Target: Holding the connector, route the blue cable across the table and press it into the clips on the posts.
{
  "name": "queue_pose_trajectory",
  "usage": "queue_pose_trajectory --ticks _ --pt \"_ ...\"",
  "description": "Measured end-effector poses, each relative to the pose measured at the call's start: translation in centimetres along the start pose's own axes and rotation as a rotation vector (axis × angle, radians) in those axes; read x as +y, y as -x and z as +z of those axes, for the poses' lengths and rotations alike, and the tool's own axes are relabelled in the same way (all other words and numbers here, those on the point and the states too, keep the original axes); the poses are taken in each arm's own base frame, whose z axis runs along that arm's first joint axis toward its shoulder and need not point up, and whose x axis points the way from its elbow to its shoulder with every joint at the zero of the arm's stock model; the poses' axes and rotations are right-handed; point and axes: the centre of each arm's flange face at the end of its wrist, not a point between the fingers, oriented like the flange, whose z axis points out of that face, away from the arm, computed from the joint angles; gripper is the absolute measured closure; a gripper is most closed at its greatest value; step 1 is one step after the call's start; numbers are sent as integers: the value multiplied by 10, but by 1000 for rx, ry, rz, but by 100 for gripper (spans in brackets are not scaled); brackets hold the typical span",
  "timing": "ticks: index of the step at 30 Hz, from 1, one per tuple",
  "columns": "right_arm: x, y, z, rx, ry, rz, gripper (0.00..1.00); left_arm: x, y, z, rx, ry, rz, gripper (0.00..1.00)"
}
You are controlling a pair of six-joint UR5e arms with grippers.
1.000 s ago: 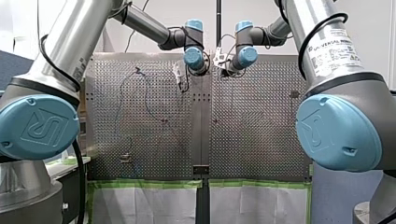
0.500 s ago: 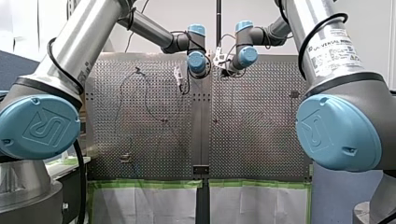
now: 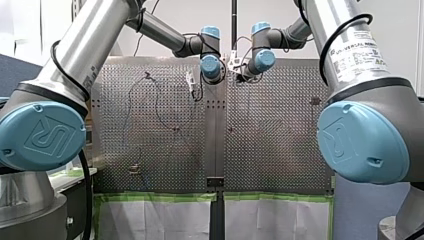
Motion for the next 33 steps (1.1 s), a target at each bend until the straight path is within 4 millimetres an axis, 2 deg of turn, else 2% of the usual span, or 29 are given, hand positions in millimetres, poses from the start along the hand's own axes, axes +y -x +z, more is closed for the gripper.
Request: queue_pose_trajectory --ticks 7,16,33 --pt "-3 1 -1 -6 -4 1 100 5 -4 -2 19 17 -5 100" --pt "-5 12 -5 -43 -1 3 100 16 -31 -10 44 50 -11 100" --pt "13 81 -27 -182 49 -18 100 19 -92 -37 56 2 -3 100"
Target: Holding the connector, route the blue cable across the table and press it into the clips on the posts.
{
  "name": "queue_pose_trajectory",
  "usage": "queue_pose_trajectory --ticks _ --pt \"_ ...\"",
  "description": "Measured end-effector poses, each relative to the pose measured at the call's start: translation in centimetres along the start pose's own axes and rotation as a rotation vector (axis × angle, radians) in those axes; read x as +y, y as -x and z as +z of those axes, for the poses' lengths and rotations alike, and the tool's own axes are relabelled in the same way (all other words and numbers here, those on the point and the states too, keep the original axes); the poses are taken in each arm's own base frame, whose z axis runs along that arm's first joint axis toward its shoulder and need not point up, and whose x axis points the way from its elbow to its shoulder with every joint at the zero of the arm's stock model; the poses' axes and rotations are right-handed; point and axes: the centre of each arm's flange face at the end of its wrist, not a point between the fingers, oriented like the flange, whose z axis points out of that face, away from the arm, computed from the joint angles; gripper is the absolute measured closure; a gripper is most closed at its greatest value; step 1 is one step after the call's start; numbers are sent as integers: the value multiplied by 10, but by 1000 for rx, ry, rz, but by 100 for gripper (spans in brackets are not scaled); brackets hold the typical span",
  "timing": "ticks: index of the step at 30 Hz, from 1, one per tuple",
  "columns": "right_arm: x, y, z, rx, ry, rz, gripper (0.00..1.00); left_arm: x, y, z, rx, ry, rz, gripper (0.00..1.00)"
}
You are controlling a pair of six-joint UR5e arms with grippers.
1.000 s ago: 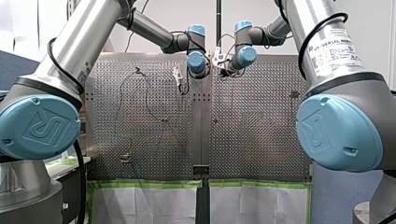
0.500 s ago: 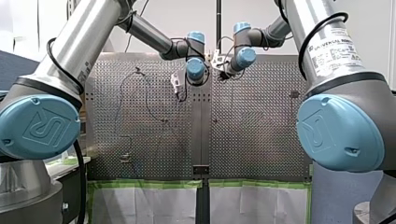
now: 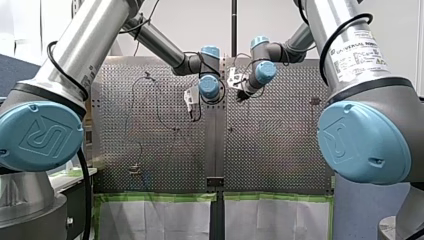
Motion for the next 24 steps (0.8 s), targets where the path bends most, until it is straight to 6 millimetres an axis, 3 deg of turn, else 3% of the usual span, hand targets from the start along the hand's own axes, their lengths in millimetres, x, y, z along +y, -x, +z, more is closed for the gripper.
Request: queue_pose_trajectory --ticks 7,17,24 --pt "12 23 -2 -18 22 -3 100 4 -28 -6 19 -54 8 100" --pt "24 61 -8 -50 37 -10 100 19 -97 -21 117 -87 44 100" --pt "30 84 -14 -72 46 -19 100 28 -117 -31 147 -104 45 100"
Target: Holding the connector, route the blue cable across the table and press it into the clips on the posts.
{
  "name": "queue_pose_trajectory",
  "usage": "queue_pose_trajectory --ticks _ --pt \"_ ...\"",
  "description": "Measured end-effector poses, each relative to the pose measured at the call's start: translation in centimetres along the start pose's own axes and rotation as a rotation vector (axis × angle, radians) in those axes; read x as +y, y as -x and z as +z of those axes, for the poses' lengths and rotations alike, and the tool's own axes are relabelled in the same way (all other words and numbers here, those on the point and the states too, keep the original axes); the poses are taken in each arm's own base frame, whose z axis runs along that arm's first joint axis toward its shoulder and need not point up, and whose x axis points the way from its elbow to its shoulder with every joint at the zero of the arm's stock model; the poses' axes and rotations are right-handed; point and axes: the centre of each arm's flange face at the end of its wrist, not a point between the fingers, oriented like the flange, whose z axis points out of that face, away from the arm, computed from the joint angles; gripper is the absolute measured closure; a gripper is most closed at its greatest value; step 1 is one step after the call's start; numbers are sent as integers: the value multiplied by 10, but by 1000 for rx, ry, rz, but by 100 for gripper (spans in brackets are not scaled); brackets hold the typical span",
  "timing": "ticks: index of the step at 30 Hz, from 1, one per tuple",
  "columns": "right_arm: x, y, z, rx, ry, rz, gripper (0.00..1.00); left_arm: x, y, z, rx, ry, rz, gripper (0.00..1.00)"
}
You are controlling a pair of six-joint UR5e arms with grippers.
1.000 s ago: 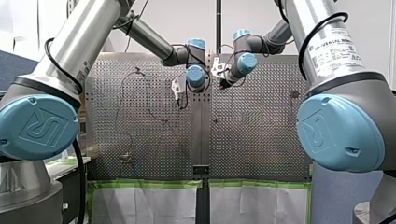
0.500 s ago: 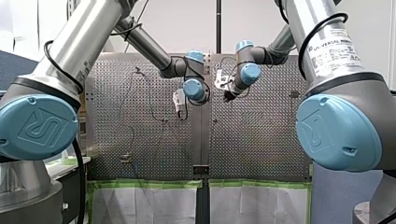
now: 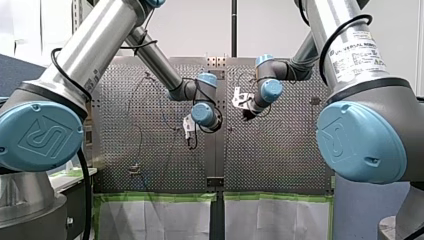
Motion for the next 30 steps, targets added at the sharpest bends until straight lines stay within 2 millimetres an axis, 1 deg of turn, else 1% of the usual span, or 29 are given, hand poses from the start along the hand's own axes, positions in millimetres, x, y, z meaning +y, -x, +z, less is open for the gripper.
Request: queue_pose_trajectory --ticks 7,10,15,17,21,30 --pt "3 23 -3 -2 -1 1 100 -3 -2 4 -15 -45 -35 100" --pt "5 34 -5 -4 -1 1 100 -7 -8 9 -14 -69 -49 100" --pt "8 51 -8 -17 2 3 100 -11 -23 23 -10 -96 -81 100" --pt "10 54 -6 -15 4 6 100 -12 -28 28 -9 -101 -98 100" --pt "16 60 -1 -11 10 13 100 -11 -33 34 -4 -99 -112 100" --pt "33 58 10 30 0 49 100 -7 -32 39 -11 -91 -122 100"
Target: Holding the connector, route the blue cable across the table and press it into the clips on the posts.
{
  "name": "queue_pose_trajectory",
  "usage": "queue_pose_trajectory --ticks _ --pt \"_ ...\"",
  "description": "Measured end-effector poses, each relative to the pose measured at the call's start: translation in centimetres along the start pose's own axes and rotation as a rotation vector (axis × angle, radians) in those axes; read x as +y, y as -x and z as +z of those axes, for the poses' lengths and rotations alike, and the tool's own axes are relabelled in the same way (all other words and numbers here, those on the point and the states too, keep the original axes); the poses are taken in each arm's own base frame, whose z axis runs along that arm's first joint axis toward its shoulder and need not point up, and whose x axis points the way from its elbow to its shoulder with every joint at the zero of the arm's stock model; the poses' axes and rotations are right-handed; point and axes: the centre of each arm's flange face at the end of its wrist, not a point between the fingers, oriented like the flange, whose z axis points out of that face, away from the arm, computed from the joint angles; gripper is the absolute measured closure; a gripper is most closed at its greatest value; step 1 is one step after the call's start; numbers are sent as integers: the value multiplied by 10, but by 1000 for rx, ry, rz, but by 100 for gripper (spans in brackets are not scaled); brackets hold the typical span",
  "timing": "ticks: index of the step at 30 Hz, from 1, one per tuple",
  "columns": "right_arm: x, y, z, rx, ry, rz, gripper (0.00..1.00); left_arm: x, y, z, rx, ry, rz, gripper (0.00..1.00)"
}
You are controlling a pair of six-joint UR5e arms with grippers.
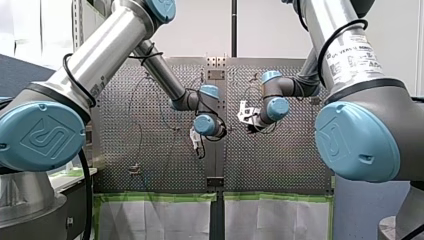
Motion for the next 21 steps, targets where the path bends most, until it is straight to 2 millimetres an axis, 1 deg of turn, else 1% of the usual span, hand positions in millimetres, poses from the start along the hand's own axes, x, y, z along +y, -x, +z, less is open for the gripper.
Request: queue_pose_trajectory --ticks 6,11,17,21 --pt "11 7 8 -8 -3 7 100 6 -3 11 -7 -7 -10 100" --pt "17 3 13 -1 -5 12 100 9 -8 27 -5 -11 -15 100" --pt "26 -5 18 13 -4 17 100 11 2 43 -24 -9 -24 100" --pt "33 -6 21 15 2 21 100 17 6 49 -32 -3 -26 100"
